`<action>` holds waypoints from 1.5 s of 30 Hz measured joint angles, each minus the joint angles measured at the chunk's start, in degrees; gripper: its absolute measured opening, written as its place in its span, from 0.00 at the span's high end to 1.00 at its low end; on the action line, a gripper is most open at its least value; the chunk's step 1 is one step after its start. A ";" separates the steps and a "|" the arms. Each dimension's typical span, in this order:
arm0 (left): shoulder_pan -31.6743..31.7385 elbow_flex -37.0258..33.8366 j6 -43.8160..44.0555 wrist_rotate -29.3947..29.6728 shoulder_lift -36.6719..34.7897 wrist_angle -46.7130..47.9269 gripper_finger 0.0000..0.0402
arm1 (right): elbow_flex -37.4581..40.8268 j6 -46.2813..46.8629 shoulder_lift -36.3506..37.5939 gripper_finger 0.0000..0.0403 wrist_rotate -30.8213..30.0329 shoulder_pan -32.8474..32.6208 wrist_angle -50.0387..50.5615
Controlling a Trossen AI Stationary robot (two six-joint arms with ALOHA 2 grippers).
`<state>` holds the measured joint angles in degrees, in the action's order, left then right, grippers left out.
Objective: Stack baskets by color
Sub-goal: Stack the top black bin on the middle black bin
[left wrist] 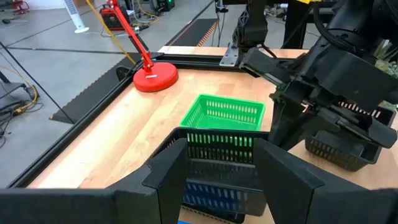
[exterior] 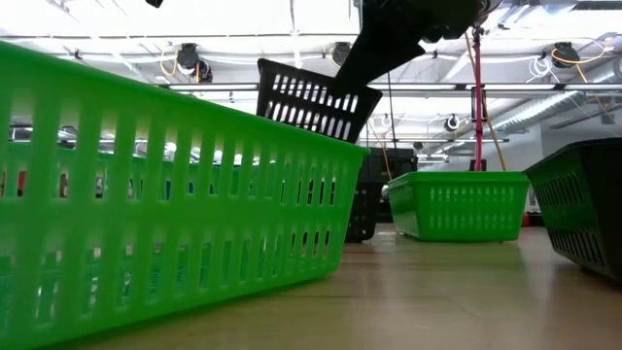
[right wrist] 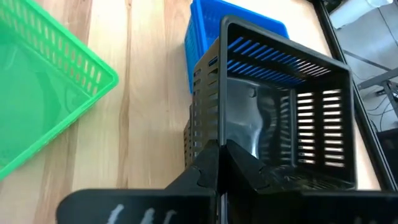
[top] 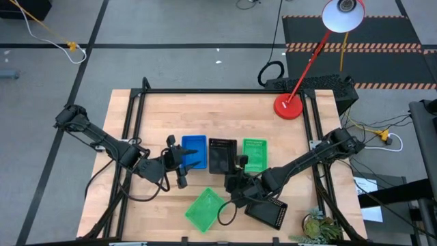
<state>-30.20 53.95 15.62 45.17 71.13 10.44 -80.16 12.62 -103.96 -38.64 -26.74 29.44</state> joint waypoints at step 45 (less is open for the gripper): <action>0.00 0.00 -0.39 -0.02 0.00 0.07 0.54 | 4.35 1.47 0.00 0.99 1.50 3.96 0.77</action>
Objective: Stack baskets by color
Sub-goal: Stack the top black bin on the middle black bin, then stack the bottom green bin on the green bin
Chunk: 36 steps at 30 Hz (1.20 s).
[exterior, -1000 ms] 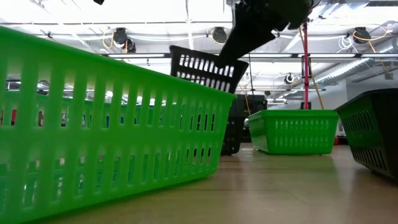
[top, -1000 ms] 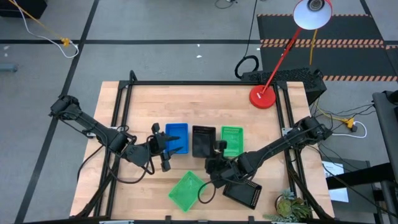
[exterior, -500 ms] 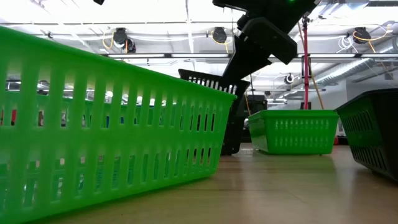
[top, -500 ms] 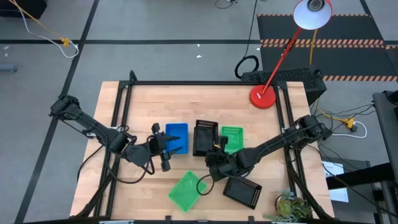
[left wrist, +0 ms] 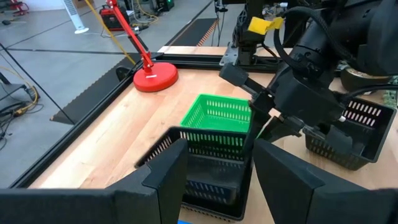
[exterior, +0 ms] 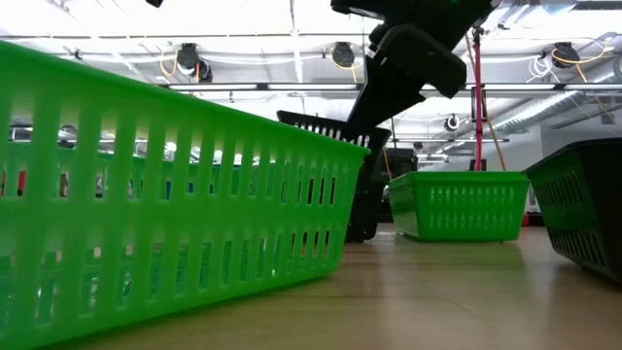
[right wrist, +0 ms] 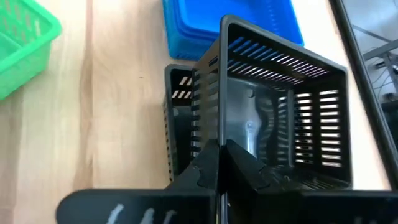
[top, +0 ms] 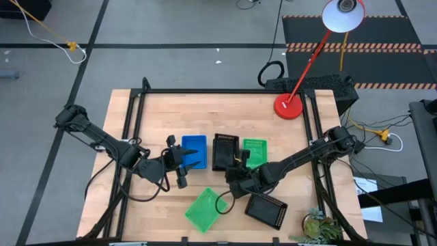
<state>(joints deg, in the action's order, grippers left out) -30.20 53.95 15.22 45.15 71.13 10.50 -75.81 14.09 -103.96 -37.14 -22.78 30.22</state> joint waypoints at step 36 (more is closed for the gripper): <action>-0.07 0.00 0.18 -0.04 1.36 0.04 0.54 | 4.42 -3.23 2.86 0.72 4.45 1.70 -9.96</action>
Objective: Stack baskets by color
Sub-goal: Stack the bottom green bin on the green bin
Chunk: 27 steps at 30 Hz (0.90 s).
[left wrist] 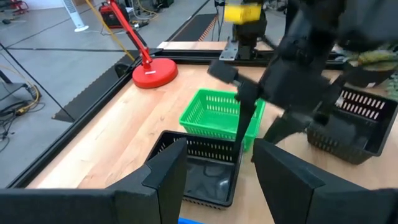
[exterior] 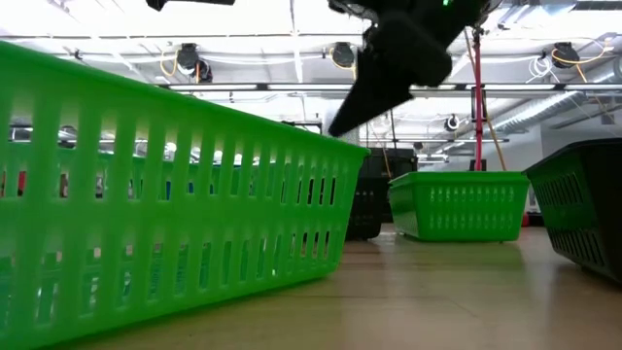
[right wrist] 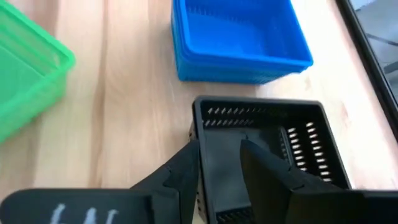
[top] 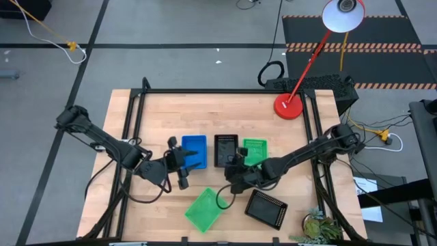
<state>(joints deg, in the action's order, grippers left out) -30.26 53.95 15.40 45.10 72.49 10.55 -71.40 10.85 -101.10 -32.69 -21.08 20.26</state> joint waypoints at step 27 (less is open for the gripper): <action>-9.20 0.72 -6.97 -18.85 10.07 -16.12 0.54 | -0.02 11.83 11.74 0.72 4.35 -17.81 11.98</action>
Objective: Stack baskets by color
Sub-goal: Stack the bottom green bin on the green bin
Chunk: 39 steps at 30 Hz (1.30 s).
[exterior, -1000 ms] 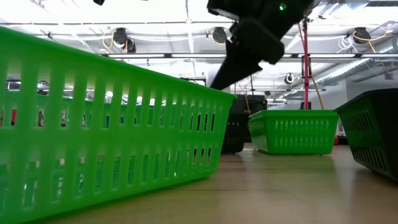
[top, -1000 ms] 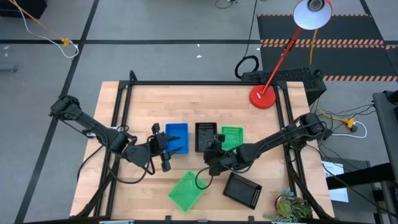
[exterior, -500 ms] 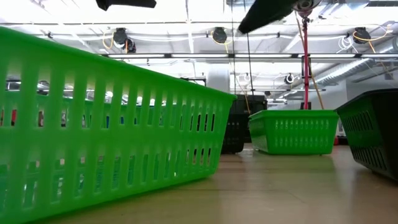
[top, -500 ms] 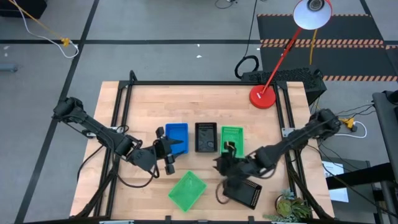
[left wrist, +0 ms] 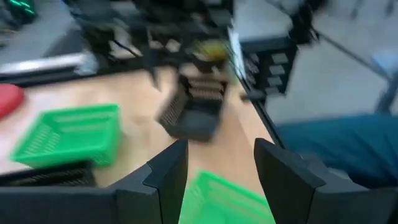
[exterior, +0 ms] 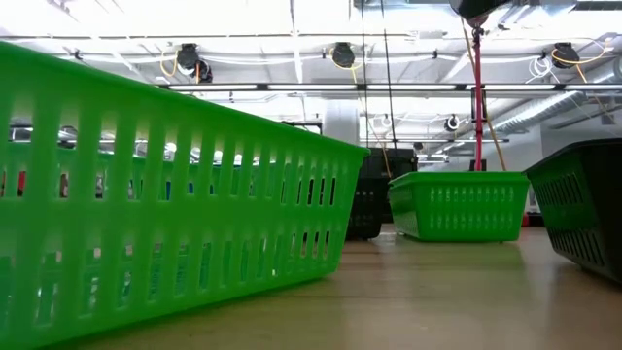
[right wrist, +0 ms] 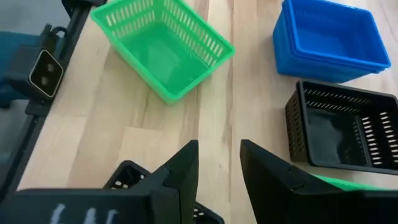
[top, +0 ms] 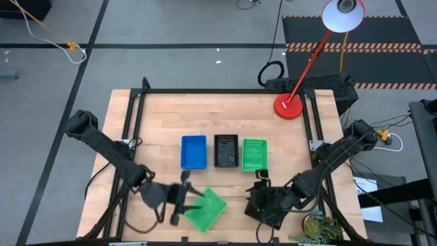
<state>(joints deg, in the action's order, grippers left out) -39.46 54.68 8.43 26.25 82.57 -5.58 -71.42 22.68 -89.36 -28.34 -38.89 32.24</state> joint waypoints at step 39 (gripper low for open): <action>-8.57 15.76 7.67 -5.27 23.23 35.02 0.69 | 0.00 4.82 6.34 0.72 1.40 -0.22 3.53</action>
<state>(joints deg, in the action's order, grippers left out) -48.03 70.44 16.11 20.98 105.80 29.44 -71.42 27.49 -83.02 -26.94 -39.11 35.77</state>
